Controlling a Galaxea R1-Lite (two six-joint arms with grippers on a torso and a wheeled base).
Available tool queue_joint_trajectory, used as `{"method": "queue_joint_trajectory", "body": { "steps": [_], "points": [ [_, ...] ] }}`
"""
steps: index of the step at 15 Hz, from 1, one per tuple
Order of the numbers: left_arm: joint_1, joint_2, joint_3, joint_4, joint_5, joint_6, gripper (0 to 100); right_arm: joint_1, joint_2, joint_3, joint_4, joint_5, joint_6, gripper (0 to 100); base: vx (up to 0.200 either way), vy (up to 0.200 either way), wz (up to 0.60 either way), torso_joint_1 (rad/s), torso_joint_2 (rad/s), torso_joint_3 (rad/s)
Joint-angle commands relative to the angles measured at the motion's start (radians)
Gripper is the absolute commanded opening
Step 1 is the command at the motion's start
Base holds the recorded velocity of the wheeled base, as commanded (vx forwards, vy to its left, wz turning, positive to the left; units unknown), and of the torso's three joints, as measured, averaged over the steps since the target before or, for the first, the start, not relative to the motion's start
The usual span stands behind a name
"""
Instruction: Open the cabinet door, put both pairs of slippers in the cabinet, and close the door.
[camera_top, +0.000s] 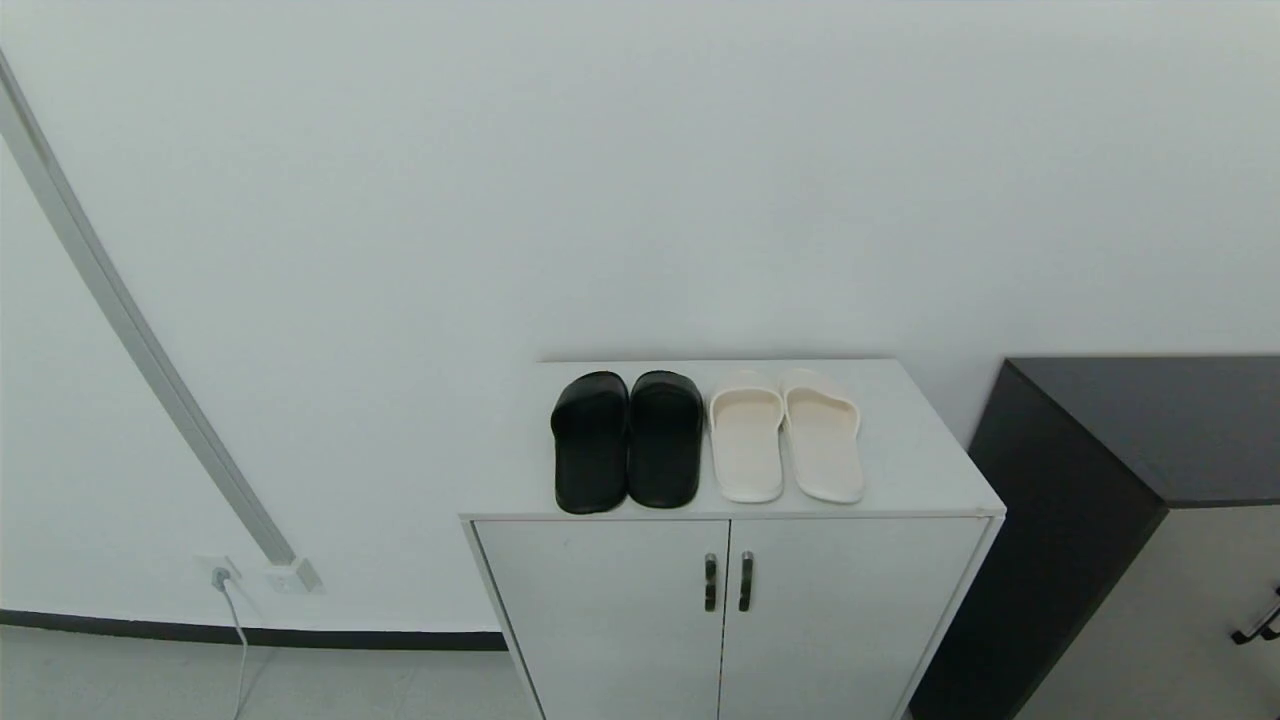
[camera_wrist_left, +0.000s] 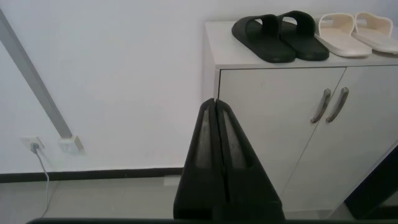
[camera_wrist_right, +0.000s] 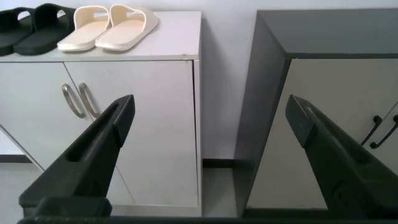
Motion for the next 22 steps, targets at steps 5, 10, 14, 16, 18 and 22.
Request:
{"method": "queue_joint_trajectory", "body": {
  "steps": [5,10,14,16,18,22],
  "points": [
    [0.0,0.001,0.0,0.0,-0.001,0.0,0,0.0,0.001,0.0,-0.002,0.001,-0.001,100,0.0,0.0,0.0,0.0,0.0,0.0],
    [0.0,0.001,0.0,0.0,0.0,-0.002,0,0.003,0.286,-0.31,0.038,0.041,0.045,100,0.0,0.0,0.0,0.0,0.0,0.0],
    [0.0,0.001,0.0,0.0,0.0,-0.003,0,0.022,0.509,-0.259,-0.005,0.142,0.022,100,0.0,0.0,0.0,0.0,0.0,0.0],
    [0.0,0.001,0.0,0.0,0.0,-0.003,0,0.053,0.667,-0.308,-0.089,0.158,0.023,100,0.0,0.0,0.0,0.0,0.0,0.0],
    [0.0,0.001,0.0,0.0,-0.001,-0.002,0,0.155,0.818,-0.354,-0.204,0.148,0.063,100,0.0,0.0,0.0,0.0,0.0,0.0],
    [0.0,0.001,0.0,0.0,-0.001,0.001,0,0.497,1.058,-0.466,-0.335,-0.125,0.144,100,0.0,0.0,0.0,0.0,0.0,0.0]
  ]
}}
